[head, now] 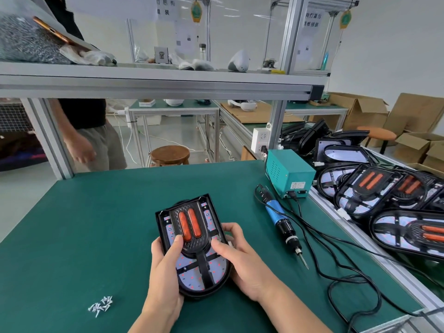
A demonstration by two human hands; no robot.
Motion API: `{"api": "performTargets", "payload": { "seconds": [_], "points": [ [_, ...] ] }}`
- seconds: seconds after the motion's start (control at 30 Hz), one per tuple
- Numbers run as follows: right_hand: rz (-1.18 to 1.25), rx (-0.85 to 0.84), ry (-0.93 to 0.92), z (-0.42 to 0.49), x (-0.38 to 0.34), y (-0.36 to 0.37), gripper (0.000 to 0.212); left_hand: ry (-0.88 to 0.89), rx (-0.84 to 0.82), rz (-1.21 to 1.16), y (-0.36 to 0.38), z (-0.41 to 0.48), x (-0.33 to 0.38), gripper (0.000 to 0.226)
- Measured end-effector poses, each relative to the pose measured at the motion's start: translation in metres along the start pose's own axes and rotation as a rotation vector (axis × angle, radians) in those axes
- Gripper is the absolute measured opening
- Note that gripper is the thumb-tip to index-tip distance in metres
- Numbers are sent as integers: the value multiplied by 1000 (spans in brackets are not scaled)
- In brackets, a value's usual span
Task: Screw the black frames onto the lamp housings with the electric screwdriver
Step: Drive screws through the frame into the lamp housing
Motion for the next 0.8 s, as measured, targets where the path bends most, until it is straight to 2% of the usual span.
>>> {"api": "performTargets", "payload": {
  "seconds": [0.1,0.2,0.37,0.5,0.63,0.7,0.8],
  "points": [
    [48,-80,133,2,6,3,40,-23,-10,-66,0,2,0,19],
    [98,-100,189,4,9,2,48,-8,-62,-82,1,1,0,28],
    [182,-114,209,7,10,-1,65,56,-156,-26,13,-6,2,49],
    [221,-126,195,7,8,-3,66,95,-155,-11,17,-8,3,44],
    [219,-108,165,8,6,0,68,50,-225,-14,22,-10,1,78],
    [236,-105,170,8,6,2,64,39,-252,-6,22,-9,2,76],
    [263,-110,169,7,5,4,57,43,-197,47,15,-2,-1,56]
  ]
}}
Point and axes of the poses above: each hand's wrist, its own z-axis towards the middle knuckle, its own y-axis out of the palm, x = y × z, the point moved 6 cm from there along z, towards the middle knuckle, and after that the axes turned 5 degrees about x, right-handed, at the moved point
